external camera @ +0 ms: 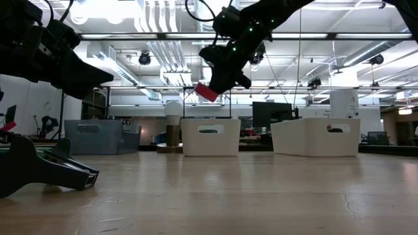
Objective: Pick and place Stapler, Stapler remover, tape
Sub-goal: Put the red masking tape into the left white bin
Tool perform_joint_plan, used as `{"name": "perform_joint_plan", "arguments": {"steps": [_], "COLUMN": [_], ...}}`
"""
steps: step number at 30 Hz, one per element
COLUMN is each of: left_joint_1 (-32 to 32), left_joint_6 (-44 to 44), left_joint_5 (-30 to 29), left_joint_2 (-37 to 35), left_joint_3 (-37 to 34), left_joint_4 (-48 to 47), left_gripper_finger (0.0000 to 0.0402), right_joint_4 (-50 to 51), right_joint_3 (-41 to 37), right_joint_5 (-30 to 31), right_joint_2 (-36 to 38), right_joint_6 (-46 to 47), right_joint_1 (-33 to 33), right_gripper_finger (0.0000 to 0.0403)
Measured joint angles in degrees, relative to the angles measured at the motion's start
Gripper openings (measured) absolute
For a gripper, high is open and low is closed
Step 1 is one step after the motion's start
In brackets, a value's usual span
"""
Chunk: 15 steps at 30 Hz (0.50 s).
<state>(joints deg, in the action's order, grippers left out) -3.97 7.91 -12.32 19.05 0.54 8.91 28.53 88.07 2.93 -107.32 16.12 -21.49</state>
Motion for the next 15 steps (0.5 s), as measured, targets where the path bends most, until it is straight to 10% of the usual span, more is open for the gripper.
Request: {"name": "perform_joint_plan", "arguments": {"steps": [15], "left_joint_1": [0.0], "left_joint_6": [0.0], "left_joint_5": [0.0], "left_joint_2": [0.0], "left_joint_3": [0.0], "left_joint_4": [0.0], "left_gripper_finger": [0.0012], "right_joint_4": [2.7], "right_joint_3": [-0.1], "right_joint_5": [0.0], "right_joint_2": [-1.3], "right_joint_6": [0.7], "right_joint_1": [-0.7], "right_gripper_finger": [0.0052]}}
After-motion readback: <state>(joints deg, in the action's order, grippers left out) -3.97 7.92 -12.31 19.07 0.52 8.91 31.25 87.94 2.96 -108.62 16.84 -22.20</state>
